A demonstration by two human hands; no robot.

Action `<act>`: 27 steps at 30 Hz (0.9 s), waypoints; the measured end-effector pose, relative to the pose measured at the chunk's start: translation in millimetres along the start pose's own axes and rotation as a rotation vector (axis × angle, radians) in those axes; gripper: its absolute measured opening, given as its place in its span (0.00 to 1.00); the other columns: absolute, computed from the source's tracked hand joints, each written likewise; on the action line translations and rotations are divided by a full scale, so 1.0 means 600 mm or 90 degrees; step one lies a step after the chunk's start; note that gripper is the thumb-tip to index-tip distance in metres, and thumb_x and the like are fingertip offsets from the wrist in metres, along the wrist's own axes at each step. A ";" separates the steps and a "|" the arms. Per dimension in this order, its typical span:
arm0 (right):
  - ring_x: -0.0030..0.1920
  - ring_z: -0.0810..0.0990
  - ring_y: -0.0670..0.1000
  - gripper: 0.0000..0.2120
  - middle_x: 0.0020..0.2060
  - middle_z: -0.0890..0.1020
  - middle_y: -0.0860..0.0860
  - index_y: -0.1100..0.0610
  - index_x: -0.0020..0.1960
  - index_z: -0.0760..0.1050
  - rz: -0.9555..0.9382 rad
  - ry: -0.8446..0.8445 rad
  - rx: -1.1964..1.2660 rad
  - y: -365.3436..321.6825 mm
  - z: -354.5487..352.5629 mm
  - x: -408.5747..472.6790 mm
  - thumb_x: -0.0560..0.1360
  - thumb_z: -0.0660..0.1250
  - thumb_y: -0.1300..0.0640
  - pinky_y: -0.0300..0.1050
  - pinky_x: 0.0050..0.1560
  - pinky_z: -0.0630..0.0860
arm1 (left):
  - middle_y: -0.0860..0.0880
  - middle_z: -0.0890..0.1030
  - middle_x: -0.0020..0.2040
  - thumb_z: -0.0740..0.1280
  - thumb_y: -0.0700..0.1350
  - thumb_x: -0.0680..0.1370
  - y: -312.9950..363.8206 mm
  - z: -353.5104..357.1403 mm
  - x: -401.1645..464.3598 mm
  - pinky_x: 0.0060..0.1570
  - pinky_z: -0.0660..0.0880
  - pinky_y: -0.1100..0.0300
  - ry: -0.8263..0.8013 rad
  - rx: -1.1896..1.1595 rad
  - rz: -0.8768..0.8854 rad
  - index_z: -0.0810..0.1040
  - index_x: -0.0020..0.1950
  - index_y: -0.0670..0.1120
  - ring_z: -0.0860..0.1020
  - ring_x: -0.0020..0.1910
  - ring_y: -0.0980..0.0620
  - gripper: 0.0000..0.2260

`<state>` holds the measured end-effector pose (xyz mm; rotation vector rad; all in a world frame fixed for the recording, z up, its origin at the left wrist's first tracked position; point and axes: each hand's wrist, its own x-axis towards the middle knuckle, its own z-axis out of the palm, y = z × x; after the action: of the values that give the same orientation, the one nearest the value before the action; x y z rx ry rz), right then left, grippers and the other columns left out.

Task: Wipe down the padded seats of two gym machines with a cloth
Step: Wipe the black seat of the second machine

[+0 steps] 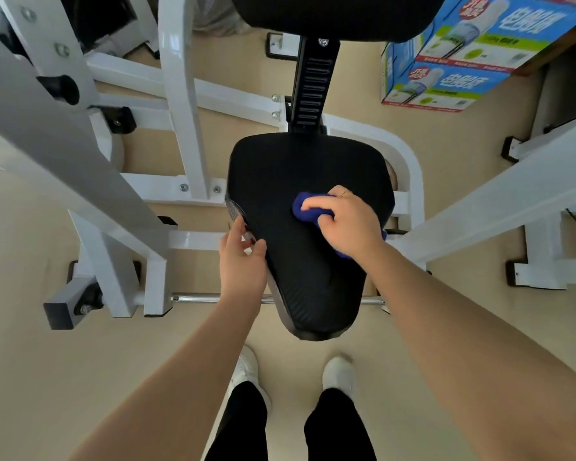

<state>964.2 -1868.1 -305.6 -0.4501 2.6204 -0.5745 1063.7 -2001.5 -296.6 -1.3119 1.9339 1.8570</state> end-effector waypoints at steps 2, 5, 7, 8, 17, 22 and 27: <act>0.54 0.75 0.51 0.18 0.55 0.74 0.49 0.43 0.59 0.76 -0.004 -0.005 -0.017 -0.010 0.002 -0.013 0.75 0.60 0.60 0.46 0.51 0.74 | 0.49 0.70 0.64 0.60 0.37 0.78 -0.001 0.004 0.005 0.58 0.72 0.56 0.016 0.002 -0.006 0.68 0.69 0.54 0.74 0.58 0.51 0.21; 0.46 0.78 0.52 0.16 0.49 0.77 0.49 0.43 0.53 0.79 -0.166 -0.078 0.000 -0.040 0.006 -0.103 0.71 0.60 0.57 0.50 0.45 0.76 | 0.47 0.70 0.63 0.58 0.36 0.77 -0.007 0.012 0.010 0.60 0.74 0.47 0.036 0.018 0.004 0.69 0.68 0.53 0.75 0.58 0.47 0.22; 0.38 0.77 0.50 0.16 0.43 0.79 0.49 0.45 0.48 0.81 -0.243 -0.133 0.034 -0.047 0.007 -0.152 0.68 0.58 0.56 0.49 0.36 0.76 | 0.47 0.71 0.63 0.57 0.36 0.77 -0.007 0.015 0.010 0.57 0.76 0.44 0.030 0.015 0.001 0.70 0.66 0.57 0.74 0.58 0.45 0.22; 0.37 0.77 0.50 0.16 0.42 0.79 0.49 0.46 0.47 0.81 -0.259 -0.157 0.043 -0.043 0.007 -0.158 0.68 0.58 0.57 0.49 0.34 0.76 | 0.47 0.72 0.63 0.57 0.36 0.77 -0.005 0.014 0.008 0.55 0.77 0.44 0.028 0.012 -0.001 0.71 0.65 0.59 0.74 0.58 0.46 0.22; 0.50 0.76 0.52 0.16 0.53 0.75 0.50 0.45 0.57 0.77 -0.117 -0.008 -0.028 -0.023 0.008 -0.067 0.74 0.61 0.58 0.50 0.48 0.76 | 0.56 0.75 0.57 0.63 0.37 0.77 -0.006 0.004 -0.011 0.50 0.70 0.69 0.059 -0.119 -0.031 0.59 0.74 0.51 0.74 0.56 0.56 0.27; 0.37 0.76 0.54 0.17 0.43 0.79 0.52 0.48 0.51 0.80 -0.349 -0.104 0.005 -0.023 0.016 -0.195 0.68 0.58 0.57 0.48 0.34 0.74 | 0.54 0.75 0.63 0.63 0.41 0.78 -0.025 -0.004 -0.040 0.60 0.71 0.61 0.032 -0.096 -0.042 0.63 0.72 0.49 0.73 0.60 0.54 0.23; 0.49 0.77 0.54 0.19 0.52 0.78 0.51 0.45 0.58 0.78 -0.272 -0.047 -0.025 0.013 0.006 -0.096 0.73 0.59 0.60 0.49 0.45 0.76 | 0.60 0.78 0.54 0.57 0.41 0.80 -0.051 0.002 -0.076 0.39 0.71 0.78 -0.051 -0.061 0.008 0.70 0.67 0.53 0.75 0.48 0.69 0.16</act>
<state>1013.8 -1839.9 -292.9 -1.0368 2.4753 -0.6229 1111.0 -1974.3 -289.9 -1.2339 1.8379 1.9993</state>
